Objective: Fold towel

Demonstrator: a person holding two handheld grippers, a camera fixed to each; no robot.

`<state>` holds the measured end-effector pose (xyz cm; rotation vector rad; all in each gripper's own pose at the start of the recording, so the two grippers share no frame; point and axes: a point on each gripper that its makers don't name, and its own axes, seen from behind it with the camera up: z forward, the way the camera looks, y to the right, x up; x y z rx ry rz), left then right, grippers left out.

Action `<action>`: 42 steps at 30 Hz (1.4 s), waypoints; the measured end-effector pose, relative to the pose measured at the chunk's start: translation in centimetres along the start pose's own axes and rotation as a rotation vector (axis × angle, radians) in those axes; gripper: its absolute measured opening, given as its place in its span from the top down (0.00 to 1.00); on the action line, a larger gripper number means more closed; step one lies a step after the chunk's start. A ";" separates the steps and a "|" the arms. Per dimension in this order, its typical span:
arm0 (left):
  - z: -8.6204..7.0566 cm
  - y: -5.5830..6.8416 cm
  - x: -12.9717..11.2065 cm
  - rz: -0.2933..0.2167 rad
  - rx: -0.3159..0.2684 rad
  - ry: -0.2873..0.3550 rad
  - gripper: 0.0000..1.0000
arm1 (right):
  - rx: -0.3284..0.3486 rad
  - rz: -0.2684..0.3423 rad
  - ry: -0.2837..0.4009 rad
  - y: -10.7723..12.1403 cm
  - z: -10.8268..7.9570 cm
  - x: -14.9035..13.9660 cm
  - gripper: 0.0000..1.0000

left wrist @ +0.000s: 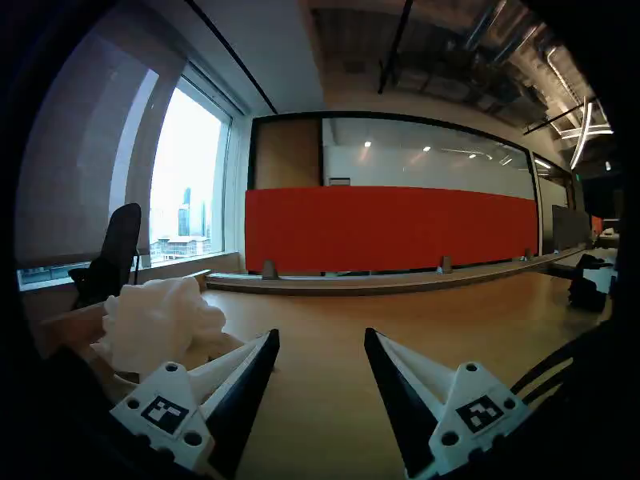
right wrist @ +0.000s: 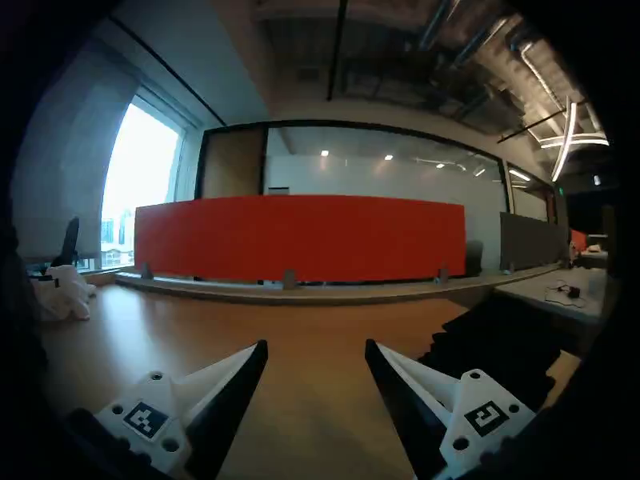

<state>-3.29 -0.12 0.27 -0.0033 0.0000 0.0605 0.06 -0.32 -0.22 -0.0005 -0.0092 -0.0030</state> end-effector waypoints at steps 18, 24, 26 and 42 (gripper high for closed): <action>0.0 0.0 0.0 0.000 0.000 0.000 0.22 | 0.013 0.003 0.007 -0.1 -0.3 0.1 0.06; 0.0 0.0 0.0 0.000 0.000 0.000 0.22 | 0.013 0.003 0.007 -0.2 -0.2 0.1 0.05; 0.0 0.0 0.0 0.000 0.000 0.000 0.22 | 0.013 0.003 0.007 -0.2 -0.2 0.1 0.04; 0.0 0.0 0.1 0.000 0.000 0.000 0.22 | 0.013 0.004 0.007 -0.1 -0.2 0.0 0.00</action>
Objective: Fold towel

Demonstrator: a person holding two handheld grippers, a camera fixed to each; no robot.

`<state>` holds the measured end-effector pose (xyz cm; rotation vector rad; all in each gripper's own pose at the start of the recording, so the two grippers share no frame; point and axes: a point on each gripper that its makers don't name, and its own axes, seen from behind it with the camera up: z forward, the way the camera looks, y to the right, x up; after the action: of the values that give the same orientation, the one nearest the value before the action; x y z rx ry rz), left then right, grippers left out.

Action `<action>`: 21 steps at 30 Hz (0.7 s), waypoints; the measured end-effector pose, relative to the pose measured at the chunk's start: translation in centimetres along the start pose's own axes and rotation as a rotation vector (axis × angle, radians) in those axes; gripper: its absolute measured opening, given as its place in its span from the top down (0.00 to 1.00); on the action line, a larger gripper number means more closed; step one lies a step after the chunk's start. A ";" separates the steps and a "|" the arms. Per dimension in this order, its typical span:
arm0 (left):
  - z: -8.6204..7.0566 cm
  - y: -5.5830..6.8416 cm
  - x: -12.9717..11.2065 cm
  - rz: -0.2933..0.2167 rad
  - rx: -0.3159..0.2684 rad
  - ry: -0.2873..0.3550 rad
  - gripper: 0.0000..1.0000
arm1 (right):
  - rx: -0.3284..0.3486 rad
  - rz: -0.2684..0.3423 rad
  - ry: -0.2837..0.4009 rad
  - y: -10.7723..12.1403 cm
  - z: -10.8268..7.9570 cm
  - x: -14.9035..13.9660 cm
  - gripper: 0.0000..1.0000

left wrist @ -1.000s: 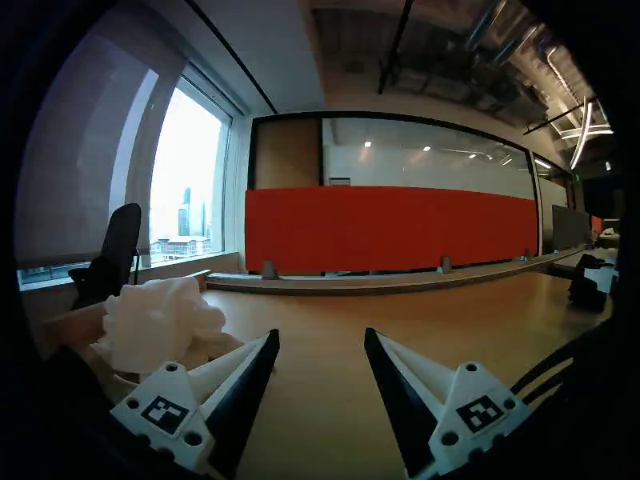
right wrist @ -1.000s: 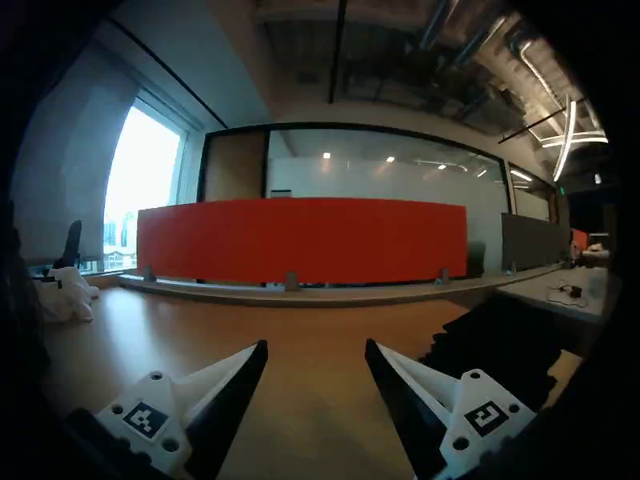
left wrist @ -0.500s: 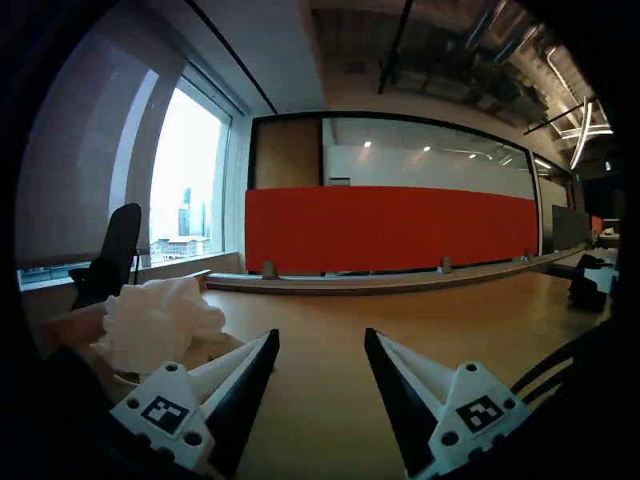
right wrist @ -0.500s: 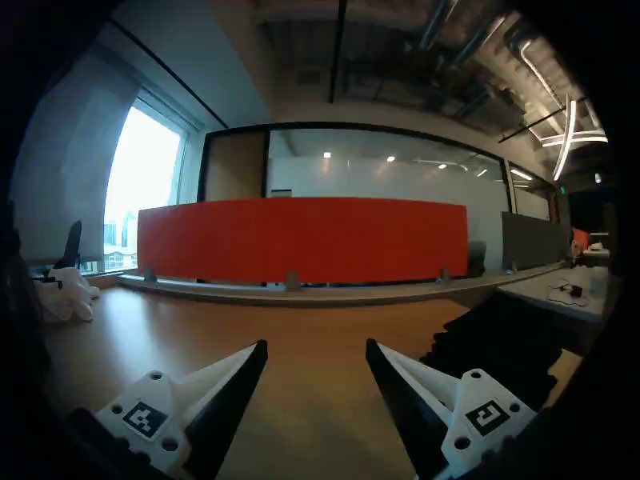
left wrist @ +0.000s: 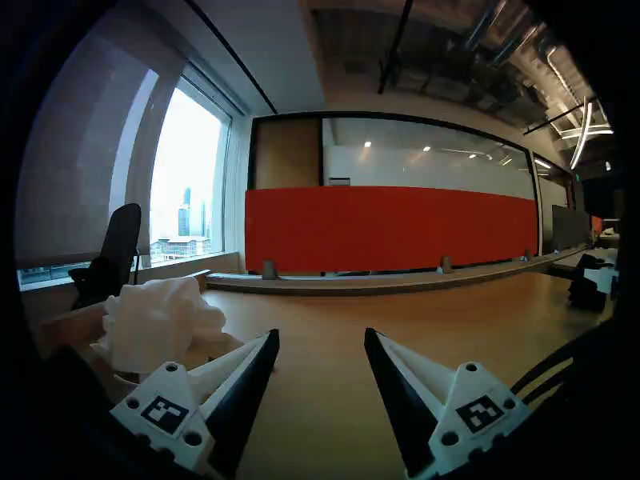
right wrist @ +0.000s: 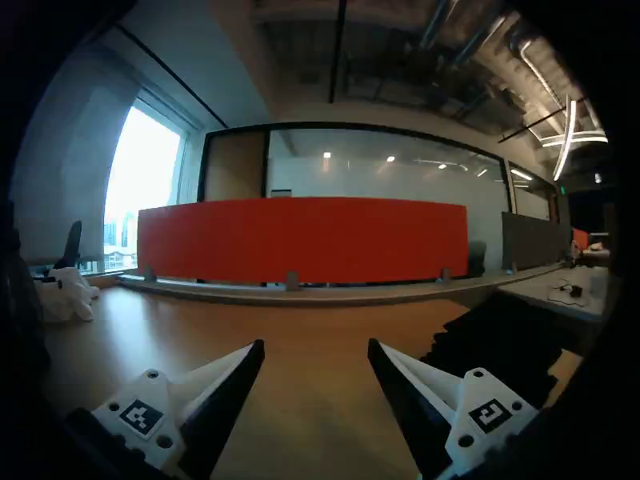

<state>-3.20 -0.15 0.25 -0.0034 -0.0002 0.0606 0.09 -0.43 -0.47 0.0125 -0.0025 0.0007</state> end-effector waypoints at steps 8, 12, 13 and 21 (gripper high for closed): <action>0.0 0.0 0.1 0.000 0.000 0.000 0.22 | 0.000 0.000 0.000 0.0 0.0 0.0 0.00; 0.0 0.0 0.2 0.000 0.000 0.000 0.22 | 0.000 0.000 0.000 0.1 0.0 0.0 0.00; 0.0 0.0 0.2 0.000 0.000 0.000 0.22 | 0.000 0.000 0.000 0.1 0.0 0.0 0.00; -0.1 0.0 0.2 0.000 0.000 -0.001 0.22 | 0.000 0.000 0.000 0.0 0.0 0.0 0.00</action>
<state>-2.96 -0.18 0.17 -0.0033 -0.0007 0.0608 0.06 -0.40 -0.43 0.0124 -0.0025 0.0006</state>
